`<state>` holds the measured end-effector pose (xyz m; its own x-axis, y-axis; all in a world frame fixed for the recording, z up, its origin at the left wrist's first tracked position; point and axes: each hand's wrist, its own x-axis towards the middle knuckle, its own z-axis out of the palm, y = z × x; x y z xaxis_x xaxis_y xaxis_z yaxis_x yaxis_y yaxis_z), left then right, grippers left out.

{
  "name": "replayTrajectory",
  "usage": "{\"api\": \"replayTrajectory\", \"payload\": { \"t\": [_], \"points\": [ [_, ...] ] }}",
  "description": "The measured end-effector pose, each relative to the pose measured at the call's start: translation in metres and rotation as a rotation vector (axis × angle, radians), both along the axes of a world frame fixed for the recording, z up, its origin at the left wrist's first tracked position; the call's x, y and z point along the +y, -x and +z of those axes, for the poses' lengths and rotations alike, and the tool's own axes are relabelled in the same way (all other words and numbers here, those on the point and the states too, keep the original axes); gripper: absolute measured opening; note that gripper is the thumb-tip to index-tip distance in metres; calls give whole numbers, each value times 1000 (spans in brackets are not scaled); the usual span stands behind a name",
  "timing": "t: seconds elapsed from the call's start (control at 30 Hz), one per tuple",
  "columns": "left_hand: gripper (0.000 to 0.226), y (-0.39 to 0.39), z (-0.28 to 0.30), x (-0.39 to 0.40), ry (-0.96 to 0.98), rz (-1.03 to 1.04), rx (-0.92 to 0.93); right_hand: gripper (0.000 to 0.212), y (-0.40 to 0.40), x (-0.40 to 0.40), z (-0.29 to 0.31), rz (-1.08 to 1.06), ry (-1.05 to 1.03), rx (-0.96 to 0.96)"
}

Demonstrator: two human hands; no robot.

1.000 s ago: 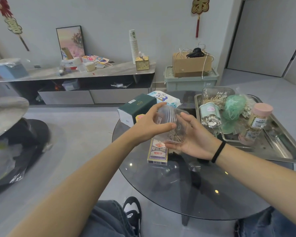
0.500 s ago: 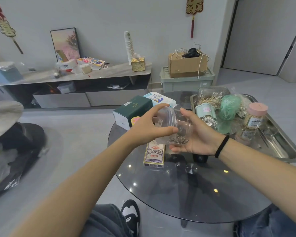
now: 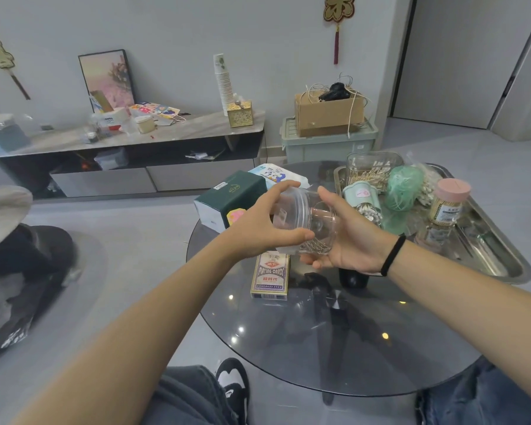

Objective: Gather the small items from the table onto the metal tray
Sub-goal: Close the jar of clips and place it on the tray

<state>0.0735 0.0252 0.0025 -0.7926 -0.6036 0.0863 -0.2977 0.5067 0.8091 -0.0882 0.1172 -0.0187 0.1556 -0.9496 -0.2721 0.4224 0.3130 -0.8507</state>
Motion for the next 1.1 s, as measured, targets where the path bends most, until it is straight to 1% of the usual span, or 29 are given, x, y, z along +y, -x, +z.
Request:
{"api": "replayTrajectory", "payload": {
  "t": [0.1,0.2,0.23,0.3,0.37,0.43,0.5,0.6,0.67,0.7,0.73,0.8,0.83,0.87,0.97,1.03,1.1],
  "points": [
    [86,0,-2,1,38,-49,-14,65,7,-1,0,60,-62,62],
    [83,1,-5,0,62,-74,-14,83,14,-2,-2,129,-149,99],
    [83,0,-6,-1,38,-61,-12,84,16,-2,-4,135,-166,87],
    [82,-2,-4,-4,-55,-16,19,70,16,0,-4,107,-145,-3],
    [81,-3,-2,-7,-107,16,47,53,13,2,-4,25,-42,-64],
    [85,-2,-1,-9,-77,21,34,50,13,1,-6,-52,27,-44],
    [86,0,1,-8,-46,-16,24,55,16,1,-5,-65,-12,25],
    [86,7,3,-4,-12,-74,-11,71,24,2,0,-22,-138,129],
    [84,10,5,-4,-38,-79,-7,86,28,2,2,6,-166,156],
    [83,11,6,-4,-71,-69,10,89,30,3,2,17,-160,128],
    [84,11,7,-4,-106,-54,23,85,30,5,2,20,-127,70],
    [87,13,7,-5,-151,-42,36,60,28,7,2,-17,-11,-35],
    [89,15,6,-5,-161,-46,36,51,29,8,1,-45,23,-28],
    [90,17,6,-4,-165,-59,30,47,29,9,0,-64,27,17],
    [86,23,4,-1,-185,-103,17,48,35,11,2,-69,-10,156],
    [85,28,3,0,-194,-103,15,44,39,13,3,-114,-17,195],
    [89,36,1,1,-166,-104,-4,45,42,17,1,-173,-27,194]
  ]
}}
